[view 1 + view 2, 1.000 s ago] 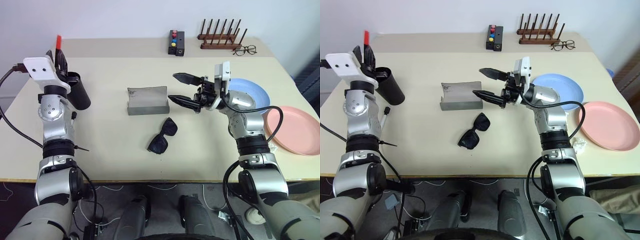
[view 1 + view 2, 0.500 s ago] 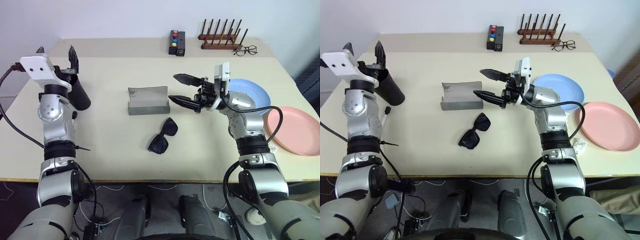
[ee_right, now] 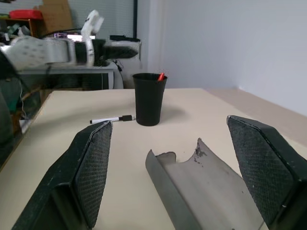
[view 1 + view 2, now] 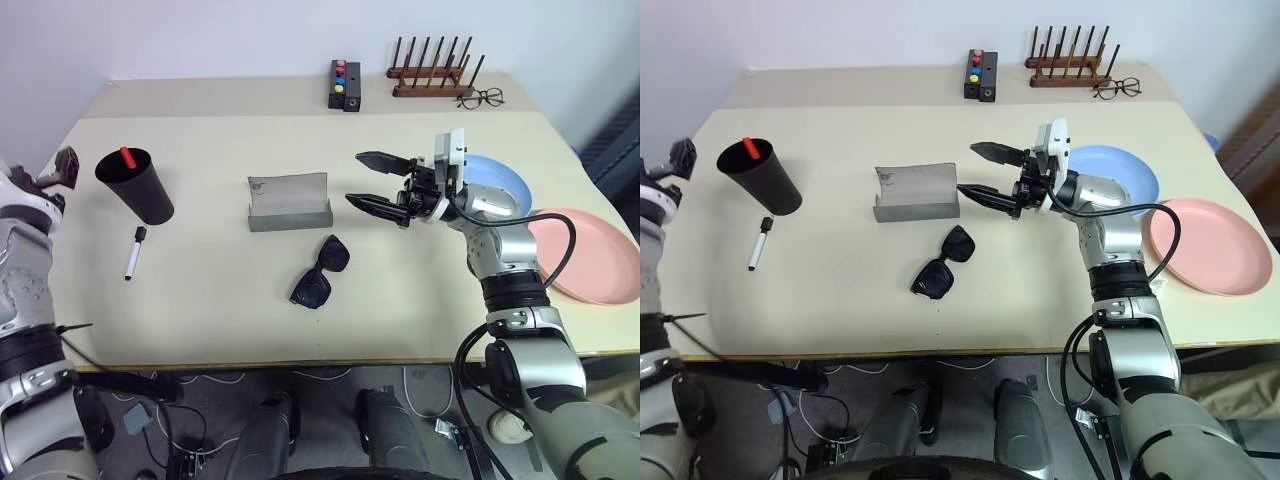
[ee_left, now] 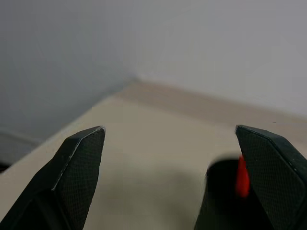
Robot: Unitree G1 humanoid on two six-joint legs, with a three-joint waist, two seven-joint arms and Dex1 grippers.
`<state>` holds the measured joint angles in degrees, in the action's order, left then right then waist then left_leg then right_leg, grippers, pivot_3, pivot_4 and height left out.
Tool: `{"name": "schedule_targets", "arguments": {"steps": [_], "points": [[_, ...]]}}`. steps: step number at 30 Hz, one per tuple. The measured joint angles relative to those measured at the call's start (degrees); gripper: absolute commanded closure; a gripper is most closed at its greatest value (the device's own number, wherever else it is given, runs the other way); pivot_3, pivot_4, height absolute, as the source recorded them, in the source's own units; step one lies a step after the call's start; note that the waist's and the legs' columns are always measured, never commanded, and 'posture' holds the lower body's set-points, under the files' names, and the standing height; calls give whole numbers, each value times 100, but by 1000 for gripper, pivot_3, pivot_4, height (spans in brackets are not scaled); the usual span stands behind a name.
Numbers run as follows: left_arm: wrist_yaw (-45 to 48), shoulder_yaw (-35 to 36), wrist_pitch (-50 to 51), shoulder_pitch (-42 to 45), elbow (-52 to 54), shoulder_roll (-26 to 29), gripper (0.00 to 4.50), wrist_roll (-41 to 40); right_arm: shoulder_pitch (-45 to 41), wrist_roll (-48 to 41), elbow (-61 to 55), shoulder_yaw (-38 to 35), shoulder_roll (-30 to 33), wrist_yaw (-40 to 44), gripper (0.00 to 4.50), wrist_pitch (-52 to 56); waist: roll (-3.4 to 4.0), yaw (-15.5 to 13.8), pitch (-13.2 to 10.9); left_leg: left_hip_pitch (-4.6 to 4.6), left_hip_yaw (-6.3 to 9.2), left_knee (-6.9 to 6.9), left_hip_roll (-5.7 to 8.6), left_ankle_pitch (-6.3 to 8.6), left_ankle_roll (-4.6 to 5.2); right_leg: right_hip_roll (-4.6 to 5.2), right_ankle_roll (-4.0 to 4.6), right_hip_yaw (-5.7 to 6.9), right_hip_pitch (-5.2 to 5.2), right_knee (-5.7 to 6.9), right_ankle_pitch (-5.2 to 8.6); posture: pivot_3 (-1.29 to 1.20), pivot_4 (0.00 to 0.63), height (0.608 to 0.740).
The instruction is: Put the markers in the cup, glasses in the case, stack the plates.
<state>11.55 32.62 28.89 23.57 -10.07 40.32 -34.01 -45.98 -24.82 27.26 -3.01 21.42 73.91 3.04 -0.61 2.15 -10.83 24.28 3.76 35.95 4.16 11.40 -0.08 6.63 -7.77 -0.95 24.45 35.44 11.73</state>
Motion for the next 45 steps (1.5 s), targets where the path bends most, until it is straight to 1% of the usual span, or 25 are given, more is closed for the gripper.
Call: {"name": "schedule_targets", "arguments": {"steps": [4,8,13,16,18,21,28,30,33,34,36,38,45], "points": [[499,10,936,-522,605,407,68,-364,20,10,-7,112,57,186,589,167,0,3,0,0,2,-3,-1,2,-3,0,1,0,1,-3,1,0,150,740],[905,19,1541,-782,830,782,68,-510,269,50,-131,324,316,586,589,312,0,6,0,-1,0,-7,-1,5,-8,0,2,0,2,-5,1,0,150,740],[1248,-80,1973,-937,862,921,68,-519,442,104,-218,408,407,754,589,400,1,23,-1,-1,0,-9,-3,9,-16,0,2,0,4,-5,1,0,150,740],[1328,-377,1997,-899,834,923,68,-338,443,102,-346,450,412,789,589,431,1,21,-1,-2,0,-11,-3,10,-17,0,2,0,4,-6,1,0,150,740],[1352,-670,1933,-814,660,930,68,-89,444,101,-431,468,412,822,589,475,1,13,0,-2,-2,-11,-3,10,-17,0,2,0,4,-6,1,0,150,740],[1380,-1172,1898,-627,73,948,68,350,455,99,-566,491,411,854,589,541,1,9,0,-2,-3,-11,-2,9,-17,0,2,0,4,-7,1,0,150,740],[1261,-1700,1693,133,-1078,745,68,1061,470,105,-737,529,403,850,589,629,0,-22,0,-2,-2,-9,-1,9,-17,2,1,0,4,-8,0,0,150,740],[1199,-1798,1691,287,-1350,666,592,1206,476,111,-739,541,409,848,589,629,0,-20,0,-1,-2,-10,-1,9,-16,2,1,0,4,-7,0,0,150,740],[1233,-1835,1734,381,-1419,638,1784,1265,491,115,-742,544,432,838,589,629,0,-17,0,-2,-2,-10,-1,8,-16,2,1,0,4,-6,0,0,150,740],[1239,-1831,1780,393,-1412,631,2427,1264,497,115,-745,544,449,830,589,631,0,-15,0,-2,-2,-10,-1,8,-16,3,1,0,4,-6,0,0,150,740],[1232,-1807,1893,417,-1391,629,3367,1264,523,114,-791,543,463,802,589,645,0,-13,0,-2,-2,-10,-1,9,-17,3,1,0,4,-6,0,0,150,740],[1197,-1757,1966,421,-1384,623,4447,1265,549,113,-845,543,470,793,589,654,0,-12,0,-2,-2,-10,-1,9,-16,3,1,0,4,-6,0,0,150,740],[1076,-1450,2315,367,-1108,474,4481,1199,564,112,-879,543,478,746,589,656,0,-13,1,-2,-2,-10,-1,9,-16,5,1,0,3,-6,0,0,150,740]]}}
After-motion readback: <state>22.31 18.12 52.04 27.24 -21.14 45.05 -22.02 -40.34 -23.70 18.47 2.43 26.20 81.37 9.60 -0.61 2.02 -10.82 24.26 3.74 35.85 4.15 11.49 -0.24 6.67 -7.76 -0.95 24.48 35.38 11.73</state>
